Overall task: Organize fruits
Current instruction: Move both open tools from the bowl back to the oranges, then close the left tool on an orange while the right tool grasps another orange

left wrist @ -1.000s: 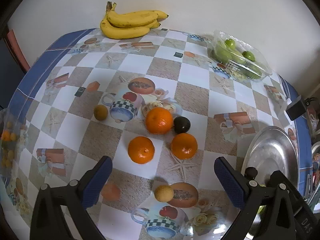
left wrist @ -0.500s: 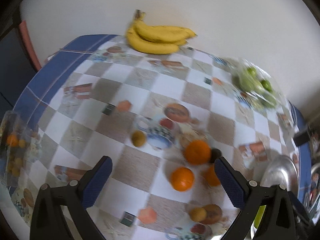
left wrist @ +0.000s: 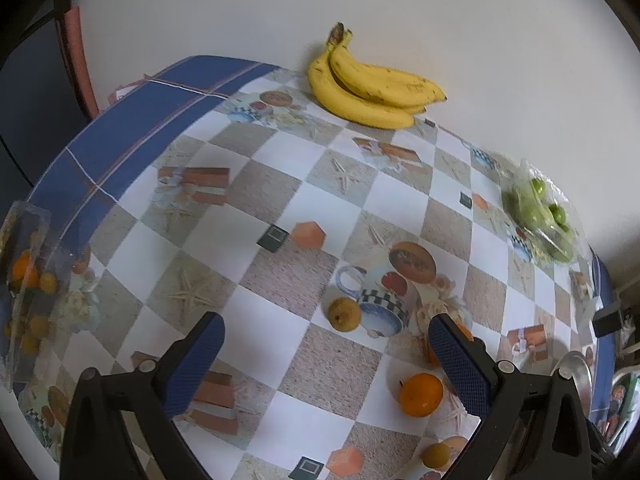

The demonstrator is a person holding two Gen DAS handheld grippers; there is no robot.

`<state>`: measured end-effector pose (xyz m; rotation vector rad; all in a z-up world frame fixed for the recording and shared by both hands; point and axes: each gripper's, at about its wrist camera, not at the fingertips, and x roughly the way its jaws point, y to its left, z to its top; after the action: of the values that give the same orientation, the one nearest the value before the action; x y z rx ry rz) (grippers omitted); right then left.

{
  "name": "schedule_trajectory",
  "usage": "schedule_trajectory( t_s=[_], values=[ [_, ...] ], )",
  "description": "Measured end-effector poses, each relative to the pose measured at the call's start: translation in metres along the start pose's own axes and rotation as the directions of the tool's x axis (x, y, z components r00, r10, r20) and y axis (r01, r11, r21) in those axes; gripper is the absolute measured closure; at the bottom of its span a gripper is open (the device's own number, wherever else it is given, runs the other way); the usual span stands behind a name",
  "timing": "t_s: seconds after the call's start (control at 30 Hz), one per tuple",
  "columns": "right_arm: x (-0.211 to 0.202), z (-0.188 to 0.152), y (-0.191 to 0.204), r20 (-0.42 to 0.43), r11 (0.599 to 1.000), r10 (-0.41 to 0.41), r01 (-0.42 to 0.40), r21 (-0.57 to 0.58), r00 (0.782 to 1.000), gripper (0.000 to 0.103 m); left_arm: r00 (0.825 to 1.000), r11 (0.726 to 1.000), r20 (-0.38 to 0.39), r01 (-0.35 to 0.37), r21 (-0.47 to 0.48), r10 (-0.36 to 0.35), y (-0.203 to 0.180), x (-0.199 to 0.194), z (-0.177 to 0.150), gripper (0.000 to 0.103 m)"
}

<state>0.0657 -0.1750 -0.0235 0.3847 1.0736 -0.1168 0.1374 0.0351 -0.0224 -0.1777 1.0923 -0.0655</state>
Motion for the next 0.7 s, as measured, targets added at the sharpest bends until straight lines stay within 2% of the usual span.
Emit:
schedule_trajectory(
  t_s=[0.1,0.27,0.5,0.63,0.7],
  values=[
    [0.011,-0.001,0.001,-0.027,1.0,-0.015,0.015,-0.008,1.0,0.0,0.999,1.0,-0.031,0.027,0.002,-0.027,-0.006,0.007,-0.003,0.0],
    [0.028,-0.005,0.0,-0.068,1.0,-0.007,0.006,-0.01,0.998,0.002,0.995,1.0,-0.097,0.026,-0.016,-0.028,-0.012,0.026,-0.011,0.0],
    [0.045,-0.005,0.001,-0.09,1.0,-0.01,0.009,-0.013,0.996,0.02,0.983,0.998,-0.172,0.05,-0.048,-0.058,-0.019,0.049,-0.022,0.0],
    [0.052,-0.005,0.0,-0.102,1.0,0.0,-0.001,-0.008,0.995,0.023,0.979,0.995,-0.189,0.067,-0.073,-0.079,-0.021,0.052,-0.025,0.001],
    [0.055,-0.005,0.001,-0.109,1.0,0.011,-0.011,-0.008,0.994,0.033,0.978,0.995,-0.193,0.066,-0.078,-0.08,-0.021,0.053,-0.025,0.001]
  ],
)
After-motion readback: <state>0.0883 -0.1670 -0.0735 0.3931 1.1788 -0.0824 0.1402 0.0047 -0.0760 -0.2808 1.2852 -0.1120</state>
